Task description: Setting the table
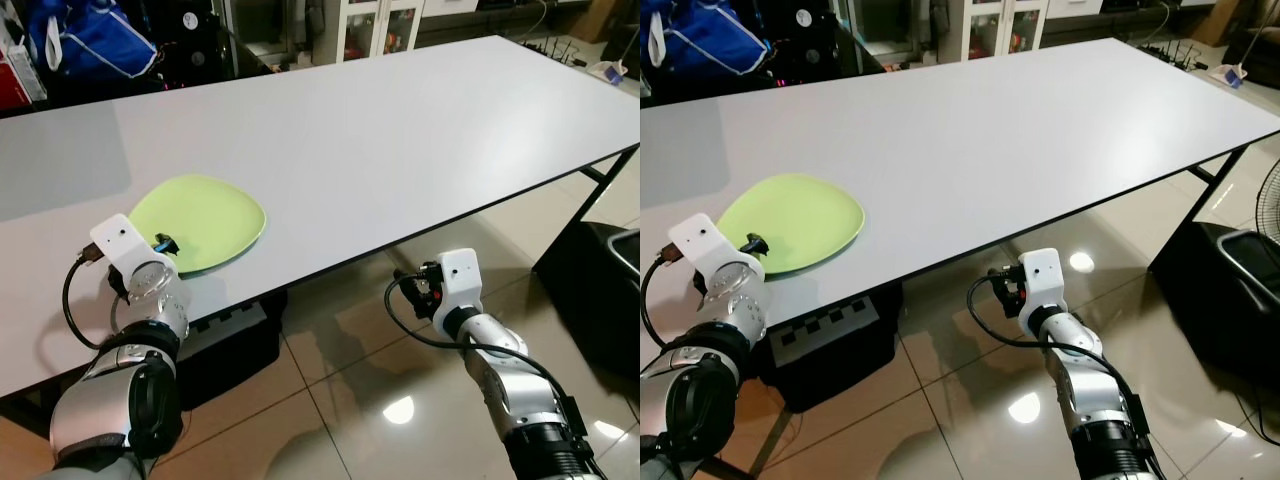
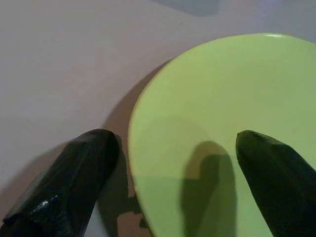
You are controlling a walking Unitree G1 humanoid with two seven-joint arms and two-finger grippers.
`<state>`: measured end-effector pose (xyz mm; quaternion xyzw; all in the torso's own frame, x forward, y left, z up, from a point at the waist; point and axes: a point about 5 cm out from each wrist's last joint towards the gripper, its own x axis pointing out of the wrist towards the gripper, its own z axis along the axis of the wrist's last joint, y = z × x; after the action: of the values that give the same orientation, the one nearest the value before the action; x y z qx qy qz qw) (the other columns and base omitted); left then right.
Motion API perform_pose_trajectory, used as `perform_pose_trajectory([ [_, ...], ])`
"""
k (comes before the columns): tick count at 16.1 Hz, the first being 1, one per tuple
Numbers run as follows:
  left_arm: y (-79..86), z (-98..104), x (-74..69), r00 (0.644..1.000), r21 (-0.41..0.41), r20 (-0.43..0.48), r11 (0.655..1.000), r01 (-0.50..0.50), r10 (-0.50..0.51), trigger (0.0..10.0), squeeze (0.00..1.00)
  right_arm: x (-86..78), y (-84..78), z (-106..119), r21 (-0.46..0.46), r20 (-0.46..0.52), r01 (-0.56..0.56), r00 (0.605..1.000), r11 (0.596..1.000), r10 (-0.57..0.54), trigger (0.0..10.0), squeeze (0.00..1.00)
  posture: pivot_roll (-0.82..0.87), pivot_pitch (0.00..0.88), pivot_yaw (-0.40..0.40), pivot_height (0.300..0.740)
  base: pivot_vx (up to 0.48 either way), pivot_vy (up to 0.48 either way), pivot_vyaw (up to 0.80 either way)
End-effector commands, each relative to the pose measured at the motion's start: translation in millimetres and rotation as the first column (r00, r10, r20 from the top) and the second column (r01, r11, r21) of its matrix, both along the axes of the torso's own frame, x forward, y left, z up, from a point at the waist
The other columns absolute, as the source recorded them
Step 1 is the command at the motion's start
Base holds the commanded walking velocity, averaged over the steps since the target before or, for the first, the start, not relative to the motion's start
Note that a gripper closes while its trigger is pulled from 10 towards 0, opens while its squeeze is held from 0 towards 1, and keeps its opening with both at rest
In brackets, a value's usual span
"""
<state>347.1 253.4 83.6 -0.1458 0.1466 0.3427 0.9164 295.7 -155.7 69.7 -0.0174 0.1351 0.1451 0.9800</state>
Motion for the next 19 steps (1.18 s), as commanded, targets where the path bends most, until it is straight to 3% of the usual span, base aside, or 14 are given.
perform_pose_trajectory([
  [1,4.6,-24.7,-16.6,0.992,-0.063,-0.118,0.996,-0.058,0.05,10.0,0.0,0.3,-5.8,2.8,-0.002,0.008,0.008,1.0,1.0,-0.008,10.0,0.0,-0.12,0.0,-0.06,0.74,0.0,0.0,0.0],
  [6,25.3,-8.8,-15.2,0.993,-0.008,-0.063,0.995,-0.097,0.097,10.0,0.0,1.9,-1.6,-1.2,0.002,-0.002,0.002,1.0,1.0,-0.002,10.0,0.0,-0.08,0.0,-0.064,0.74,0.0,0.0,0.0],
  [10,32.7,29.3,0.7,0.989,0.052,0.108,0.993,-0.104,0.098,10.0,0.0,4.2,0.9,-1.7,0.002,-0.002,-0.008,1.0,1.0,0.008,10.0,0.0,-0.07,0.0,-0.071,0.74,0.0,0.0,0.0],
  [12,30.0,49.6,9.2,0.976,0.089,0.209,0.993,-0.083,0.063,10.0,0.0,4.9,0.9,-1.9,-0.001,-0.001,-0.011,1.0,1.0,0.011,10.0,0.0,-0.07,0.0,-0.071,0.74,0.0,0.0,0.0],
  [15,14.6,85.7,22.5,0.921,0.145,0.388,0.989,-0.025,-0.034,10.0,0.0,4.1,-0.2,-3.3,-0.007,-0.001,-0.014,1.0,1.0,0.014,10.0,0.0,-0.08,0.0,-0.071,0.74,0.0,0.0,0.0],
  [19,1.5,113.1,26.3,0.869,0.19,0.483,0.982,0.012,-0.104,10.0,0.0,4.6,-3.5,-2.9,-0.01,0.003,-0.009,1.0,1.0,0.009,10.0,0.0,-0.08,0.0,-0.072,0.74,0.0,0.0,0.0],
])
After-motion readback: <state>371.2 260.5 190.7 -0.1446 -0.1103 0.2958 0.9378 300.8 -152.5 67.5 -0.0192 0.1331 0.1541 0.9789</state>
